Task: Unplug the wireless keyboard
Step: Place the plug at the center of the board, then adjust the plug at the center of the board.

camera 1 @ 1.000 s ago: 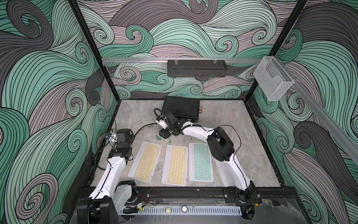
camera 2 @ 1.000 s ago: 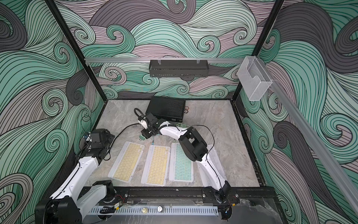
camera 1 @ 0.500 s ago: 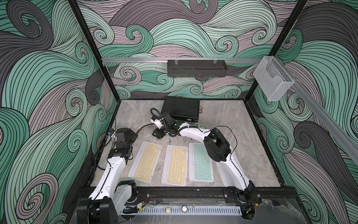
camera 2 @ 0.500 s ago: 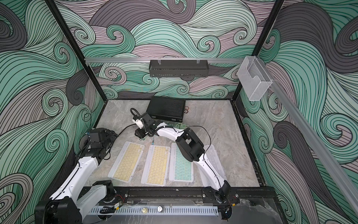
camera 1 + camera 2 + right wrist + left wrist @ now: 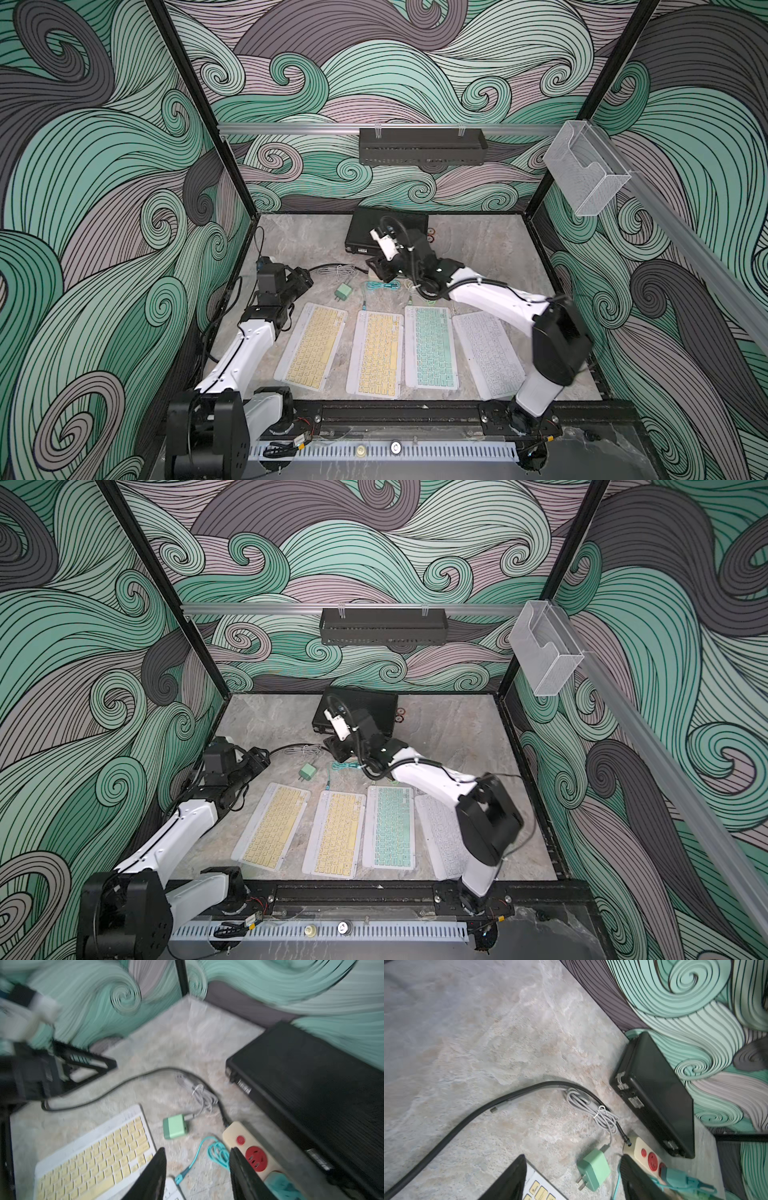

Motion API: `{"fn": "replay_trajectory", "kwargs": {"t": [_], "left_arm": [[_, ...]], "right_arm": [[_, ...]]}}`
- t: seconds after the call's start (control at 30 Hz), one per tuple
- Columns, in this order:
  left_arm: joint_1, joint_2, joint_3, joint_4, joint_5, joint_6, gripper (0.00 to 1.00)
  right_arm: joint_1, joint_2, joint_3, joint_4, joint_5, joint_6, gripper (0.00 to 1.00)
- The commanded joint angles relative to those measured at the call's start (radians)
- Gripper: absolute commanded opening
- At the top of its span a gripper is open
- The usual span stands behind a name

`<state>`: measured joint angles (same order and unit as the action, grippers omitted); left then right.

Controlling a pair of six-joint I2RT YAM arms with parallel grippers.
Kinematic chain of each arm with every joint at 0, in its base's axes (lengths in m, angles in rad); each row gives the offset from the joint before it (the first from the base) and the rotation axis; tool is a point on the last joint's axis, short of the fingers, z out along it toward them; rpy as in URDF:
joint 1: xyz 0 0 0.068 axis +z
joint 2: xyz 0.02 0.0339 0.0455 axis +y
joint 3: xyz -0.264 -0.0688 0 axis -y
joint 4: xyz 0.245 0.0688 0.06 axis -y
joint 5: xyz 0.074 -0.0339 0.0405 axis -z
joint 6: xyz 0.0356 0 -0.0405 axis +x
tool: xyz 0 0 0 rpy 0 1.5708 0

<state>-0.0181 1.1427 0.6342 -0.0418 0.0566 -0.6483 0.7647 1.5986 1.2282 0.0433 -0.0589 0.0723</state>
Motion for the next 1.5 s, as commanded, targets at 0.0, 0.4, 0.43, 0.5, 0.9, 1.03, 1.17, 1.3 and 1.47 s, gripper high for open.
{"fn": "replay_trajectory", "kwargs": {"t": [0.0, 0.4, 0.43, 0.5, 0.9, 1.03, 1.17, 1.3, 1.47], "left_arm": [[-0.069, 0.058, 0.09, -0.096, -0.026, 0.148, 0.73], [-0.228, 0.314, 0.199, -0.092, 0.15, 0.221, 0.59], [-0.24, 0.339, 0.217, -0.104, 0.144, 0.221, 0.58], [-0.253, 0.379, 0.24, -0.126, 0.125, 0.206, 0.57], [-0.262, 0.537, 0.338, -0.184, 0.152, 0.2, 0.55], [-0.271, 0.574, 0.354, -0.159, 0.21, 0.207, 0.53], [-0.3, 0.539, 0.344, -0.155, 0.157, 0.218, 0.52], [-0.307, 0.49, 0.313, -0.131, 0.136, 0.222, 0.52], [-0.329, 0.546, 0.358, -0.164, 0.173, 0.225, 0.52]], "right_arm": [[-0.023, -0.146, -0.192, 0.139, 0.103, 0.016, 0.56], [-0.251, -0.289, -0.565, 0.232, 0.04, 0.112, 0.71], [-0.269, -0.293, -0.581, 0.247, 0.005, 0.106, 0.7], [-0.285, -0.317, -0.602, 0.241, 0.011, 0.08, 0.69], [-0.309, -0.378, -0.761, 0.405, 0.31, 0.01, 0.69], [-0.32, -0.384, -0.762, 0.394, 0.291, 0.033, 0.68], [-0.32, -0.399, -0.751, 0.374, 0.25, 0.051, 0.68], [-0.32, -0.421, -0.74, 0.35, 0.208, 0.073, 0.67], [-0.32, -0.477, -0.738, 0.334, 0.162, 0.124, 0.67]]}}
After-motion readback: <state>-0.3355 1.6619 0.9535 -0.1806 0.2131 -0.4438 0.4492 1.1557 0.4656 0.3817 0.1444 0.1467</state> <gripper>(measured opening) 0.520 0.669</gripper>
